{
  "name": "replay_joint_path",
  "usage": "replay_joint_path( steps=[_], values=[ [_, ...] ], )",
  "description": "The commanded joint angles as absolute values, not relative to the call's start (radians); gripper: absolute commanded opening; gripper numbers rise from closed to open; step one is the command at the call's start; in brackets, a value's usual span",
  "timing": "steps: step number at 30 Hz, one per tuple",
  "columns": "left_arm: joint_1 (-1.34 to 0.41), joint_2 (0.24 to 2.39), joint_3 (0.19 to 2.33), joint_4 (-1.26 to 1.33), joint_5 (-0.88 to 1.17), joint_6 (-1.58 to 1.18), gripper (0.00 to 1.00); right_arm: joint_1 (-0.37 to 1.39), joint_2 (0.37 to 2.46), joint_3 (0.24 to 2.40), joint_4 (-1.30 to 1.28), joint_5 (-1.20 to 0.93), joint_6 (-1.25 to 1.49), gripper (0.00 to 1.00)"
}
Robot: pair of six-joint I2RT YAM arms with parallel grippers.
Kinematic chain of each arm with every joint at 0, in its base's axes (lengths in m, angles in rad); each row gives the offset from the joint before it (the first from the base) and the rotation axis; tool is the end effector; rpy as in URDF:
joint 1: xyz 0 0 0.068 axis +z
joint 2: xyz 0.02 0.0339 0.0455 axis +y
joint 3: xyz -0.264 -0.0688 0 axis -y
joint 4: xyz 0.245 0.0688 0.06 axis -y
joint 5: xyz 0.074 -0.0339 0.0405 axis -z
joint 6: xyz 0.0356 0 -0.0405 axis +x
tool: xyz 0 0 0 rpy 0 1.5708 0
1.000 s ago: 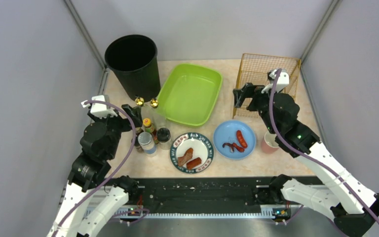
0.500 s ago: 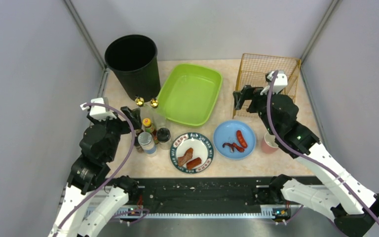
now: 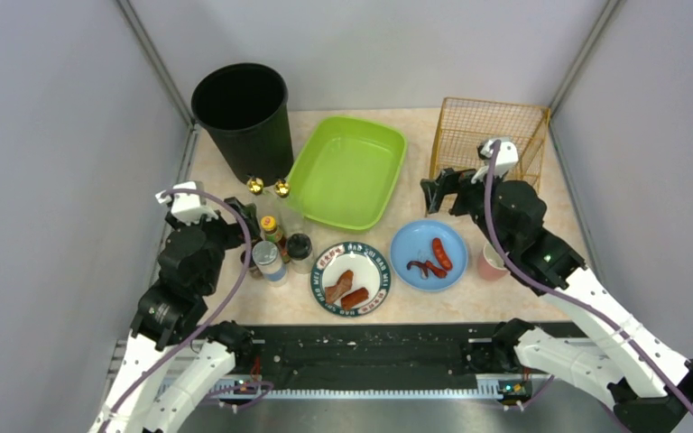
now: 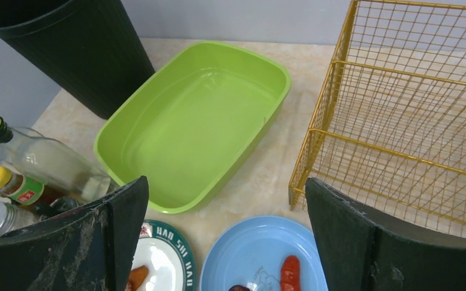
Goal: Clear the kitchen counter
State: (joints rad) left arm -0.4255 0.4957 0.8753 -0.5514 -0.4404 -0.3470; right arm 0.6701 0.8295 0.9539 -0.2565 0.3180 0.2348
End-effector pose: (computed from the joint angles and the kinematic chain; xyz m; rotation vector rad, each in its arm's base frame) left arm 0.0953 -0.0265 0.3674 -0.2532 1.7110 -0.1864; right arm 0.1513 0.1057 0.3840 -0.1336 1.7075 0.4049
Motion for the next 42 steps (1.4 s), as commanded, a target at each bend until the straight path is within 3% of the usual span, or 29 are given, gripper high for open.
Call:
replay_joint_path(
  steps=[1, 13, 34, 42],
  values=[
    [-0.428, 0.564, 0.863, -0.497, -0.446, -0.344, 0.92, 0.681, 0.834, 0.941, -0.232, 0.260, 0.223, 0.98],
    [-0.428, 0.705, 0.850, -0.405, -0.492, -0.320, 0.97, 0.681, 0.840, 0.898, -0.199, 0.134, 0.237, 0.98],
    [-0.428, 0.851, 0.749, -0.113, -0.565, -0.179, 0.82, 0.681, 0.766, 0.852, -0.178, 0.021, 0.258, 0.98],
    [-0.428, 0.872, 0.732, -0.051, -0.553, -0.174, 0.67, 0.681, 0.769, 0.845, -0.179, 0.007, 0.258, 0.98]
  ],
)
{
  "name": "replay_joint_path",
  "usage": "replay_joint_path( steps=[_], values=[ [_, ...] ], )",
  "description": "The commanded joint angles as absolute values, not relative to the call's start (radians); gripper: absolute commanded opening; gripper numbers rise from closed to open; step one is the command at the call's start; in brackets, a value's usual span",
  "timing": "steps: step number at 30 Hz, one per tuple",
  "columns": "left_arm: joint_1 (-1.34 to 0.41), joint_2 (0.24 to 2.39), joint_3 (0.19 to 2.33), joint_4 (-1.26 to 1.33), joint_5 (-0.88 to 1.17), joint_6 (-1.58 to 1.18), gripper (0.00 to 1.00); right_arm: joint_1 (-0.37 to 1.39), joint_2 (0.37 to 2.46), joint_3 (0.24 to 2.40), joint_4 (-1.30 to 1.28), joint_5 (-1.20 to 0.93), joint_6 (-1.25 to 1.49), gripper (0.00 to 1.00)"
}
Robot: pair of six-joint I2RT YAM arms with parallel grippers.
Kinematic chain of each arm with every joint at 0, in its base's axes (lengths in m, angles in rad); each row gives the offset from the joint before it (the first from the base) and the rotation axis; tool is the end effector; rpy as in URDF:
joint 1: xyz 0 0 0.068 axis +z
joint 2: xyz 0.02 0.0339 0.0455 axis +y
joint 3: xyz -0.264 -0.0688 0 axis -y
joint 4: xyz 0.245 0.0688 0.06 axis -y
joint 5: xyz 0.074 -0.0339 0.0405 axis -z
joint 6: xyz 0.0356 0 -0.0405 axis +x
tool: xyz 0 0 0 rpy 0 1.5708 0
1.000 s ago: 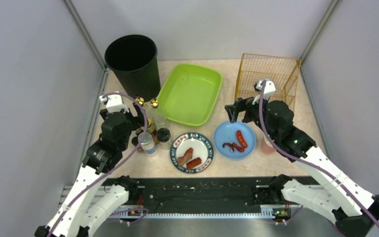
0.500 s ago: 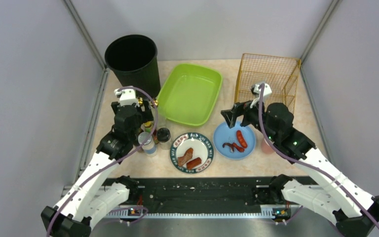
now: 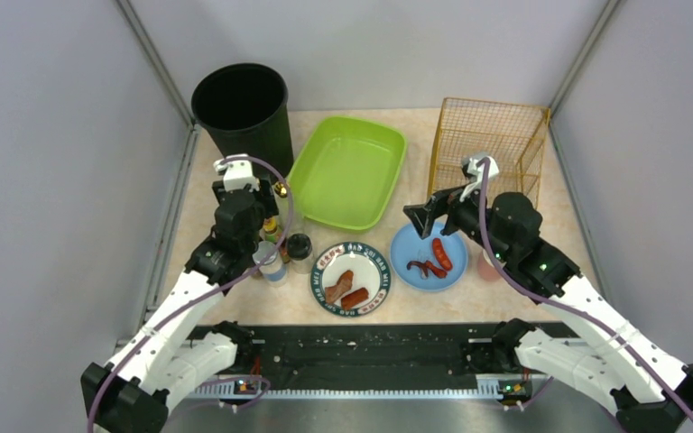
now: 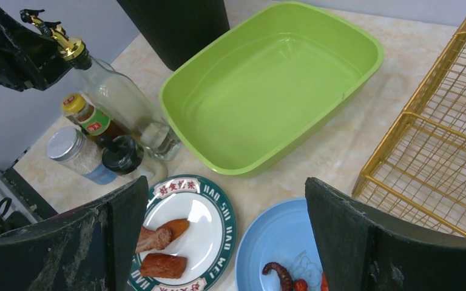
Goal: Clear the kitchen counter
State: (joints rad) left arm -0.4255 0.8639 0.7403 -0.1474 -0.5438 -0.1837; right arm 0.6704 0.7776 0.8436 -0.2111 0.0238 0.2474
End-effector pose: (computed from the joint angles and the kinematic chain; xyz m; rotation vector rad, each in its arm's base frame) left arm 0.1895 -0.0657 0.3156 -0.1583 1.7955 0.0670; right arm 0.1422 0.1117 0.3589 -0.3519 1.7252 0.6554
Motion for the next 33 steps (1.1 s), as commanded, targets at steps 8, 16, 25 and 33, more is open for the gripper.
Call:
replay_joint_path(
  steps=[8, 16, 25, 33],
  values=[
    [-0.428, 0.916, 0.719, -0.008, -0.554, -0.161, 0.57, 0.681, 0.773, 0.841, -0.179, 0.004, 0.260, 0.98],
    [-0.428, 0.954, 0.714, 0.018, -0.567, -0.166, 0.40, 0.681, 0.774, 0.838, -0.182, 0.004, 0.259, 0.98],
    [-0.428, 0.921, 0.717, 0.027, -0.595, -0.141, 0.00, 0.680, 0.784, 0.836, -0.176, -0.021, 0.261, 0.98],
    [-0.427, 0.911, 0.793, 0.035, -0.650, -0.081, 0.00, 0.681, 0.791, 0.860, -0.193, -0.024, 0.270, 0.98]
  ],
)
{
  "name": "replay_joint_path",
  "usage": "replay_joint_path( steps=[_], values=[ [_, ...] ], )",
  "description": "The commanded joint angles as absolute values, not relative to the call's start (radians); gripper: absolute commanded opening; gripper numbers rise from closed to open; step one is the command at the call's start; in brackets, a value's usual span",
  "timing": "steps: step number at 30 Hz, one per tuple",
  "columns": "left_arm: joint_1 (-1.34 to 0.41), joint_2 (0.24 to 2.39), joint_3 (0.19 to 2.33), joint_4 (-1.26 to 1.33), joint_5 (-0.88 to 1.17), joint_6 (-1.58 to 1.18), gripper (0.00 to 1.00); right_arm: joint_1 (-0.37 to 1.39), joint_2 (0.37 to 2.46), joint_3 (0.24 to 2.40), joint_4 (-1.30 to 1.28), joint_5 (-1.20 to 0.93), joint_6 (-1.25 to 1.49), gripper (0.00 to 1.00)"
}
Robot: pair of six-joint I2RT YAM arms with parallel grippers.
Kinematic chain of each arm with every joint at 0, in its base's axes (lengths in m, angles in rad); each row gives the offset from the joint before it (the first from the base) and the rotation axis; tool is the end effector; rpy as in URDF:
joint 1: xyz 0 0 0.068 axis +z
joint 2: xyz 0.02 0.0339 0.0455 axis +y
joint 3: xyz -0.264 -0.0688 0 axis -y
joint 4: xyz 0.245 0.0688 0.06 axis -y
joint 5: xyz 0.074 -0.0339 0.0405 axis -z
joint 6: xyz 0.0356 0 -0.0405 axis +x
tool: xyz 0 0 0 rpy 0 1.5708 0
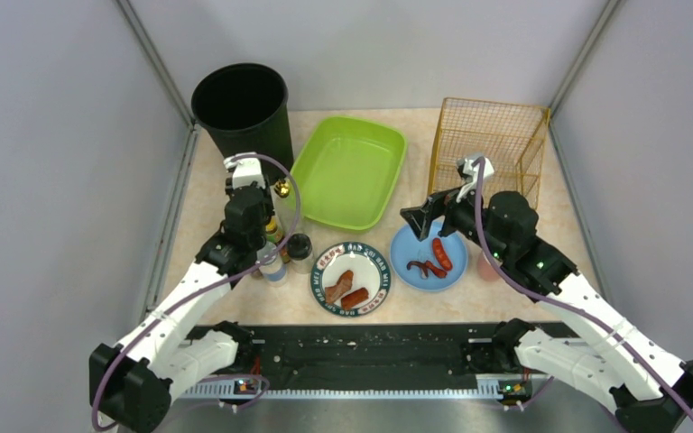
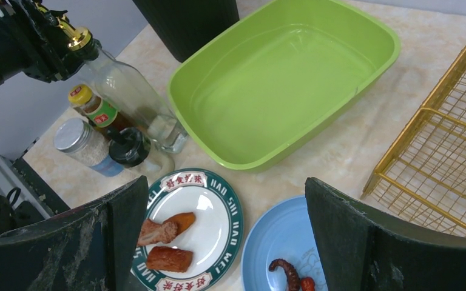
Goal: Clear the kitchen counter
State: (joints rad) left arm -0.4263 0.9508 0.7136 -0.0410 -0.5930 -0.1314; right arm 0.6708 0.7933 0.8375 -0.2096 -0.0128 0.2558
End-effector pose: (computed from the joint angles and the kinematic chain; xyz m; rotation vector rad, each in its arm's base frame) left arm 0.2071 -0.0722 0.3007 -0.1424 1.7975 0.1512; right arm 0.1446 0.1154 0.3544 -0.3776 1.7464 0.6865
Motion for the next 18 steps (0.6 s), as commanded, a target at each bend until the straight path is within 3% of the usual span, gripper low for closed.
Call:
replay_joint_path(
  steps=[1, 18],
  values=[
    [-0.428, 0.905, 0.802, 0.034, -0.649, -0.073, 0.00, 0.681, 0.789, 0.863, -0.194, -0.025, 0.271, 0.98],
    [-0.428, 0.847, 1.111, -0.105, -0.577, 0.031, 0.00, 0.681, 0.808, 0.907, -0.216, -0.027, 0.277, 0.97]
  ],
)
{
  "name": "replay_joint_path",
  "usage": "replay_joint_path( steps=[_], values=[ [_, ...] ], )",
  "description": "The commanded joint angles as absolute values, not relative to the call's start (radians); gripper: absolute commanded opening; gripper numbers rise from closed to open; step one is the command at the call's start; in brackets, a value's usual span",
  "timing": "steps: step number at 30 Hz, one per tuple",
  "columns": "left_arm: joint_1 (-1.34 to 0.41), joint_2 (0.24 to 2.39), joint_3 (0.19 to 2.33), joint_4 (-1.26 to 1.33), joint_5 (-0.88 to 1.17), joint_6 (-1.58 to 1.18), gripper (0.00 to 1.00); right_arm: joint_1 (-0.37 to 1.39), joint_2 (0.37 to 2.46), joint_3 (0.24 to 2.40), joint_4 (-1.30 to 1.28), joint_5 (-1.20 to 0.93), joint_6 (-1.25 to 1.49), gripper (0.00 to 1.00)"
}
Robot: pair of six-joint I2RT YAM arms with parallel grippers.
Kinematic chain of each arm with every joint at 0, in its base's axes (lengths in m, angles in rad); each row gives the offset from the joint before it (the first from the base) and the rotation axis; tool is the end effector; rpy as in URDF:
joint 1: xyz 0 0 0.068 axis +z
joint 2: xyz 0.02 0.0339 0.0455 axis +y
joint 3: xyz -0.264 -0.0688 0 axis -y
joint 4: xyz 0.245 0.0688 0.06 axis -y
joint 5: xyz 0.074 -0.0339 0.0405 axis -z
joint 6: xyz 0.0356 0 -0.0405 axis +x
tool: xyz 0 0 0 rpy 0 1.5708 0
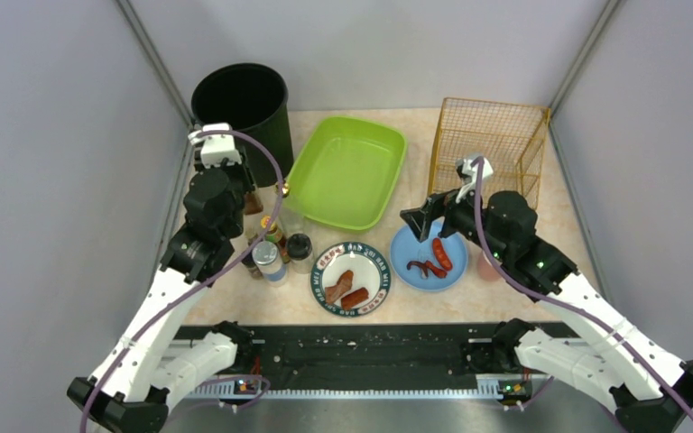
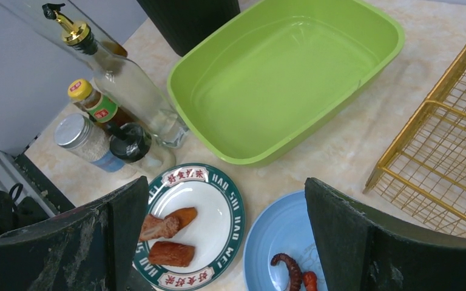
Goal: Clear the kitchen counter
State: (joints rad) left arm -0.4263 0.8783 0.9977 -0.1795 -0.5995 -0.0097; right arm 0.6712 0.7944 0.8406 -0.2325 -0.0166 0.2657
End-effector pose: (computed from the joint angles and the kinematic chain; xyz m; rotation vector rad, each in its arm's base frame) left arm 0.1820 -0.0606 0.3992 -0.1214 1.6180 0.1528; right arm 0.1442 0.1153 0.3528 -0.3766 1.7699 0.6908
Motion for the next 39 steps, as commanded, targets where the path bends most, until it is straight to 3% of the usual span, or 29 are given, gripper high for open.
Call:
replay_joint_path(
  steps=[1, 11, 24, 39],
  values=[
    [-0.427, 0.854, 1.138, -0.106, -0.571, 0.038, 0.00, 0.681, 0.815, 0.912, -0.220, -0.023, 0.279, 0.97],
    [-0.428, 1.007, 1.445, -0.130, -0.506, 0.122, 0.00, 0.681, 0.828, 0.962, -0.234, -0.027, 0.271, 0.97],
    [-0.428, 1.225, 1.730, -0.137, -0.234, -0.046, 0.00, 0.681, 0.811, 1.100, -0.334, -0.031, 0.184, 0.97],
    [-0.428, 1.347, 1.860, -0.125, 0.092, -0.167, 0.00, 0.681, 0.877, 1.219, -0.367, -0.118, 0.128, 0.97]
  ],
)
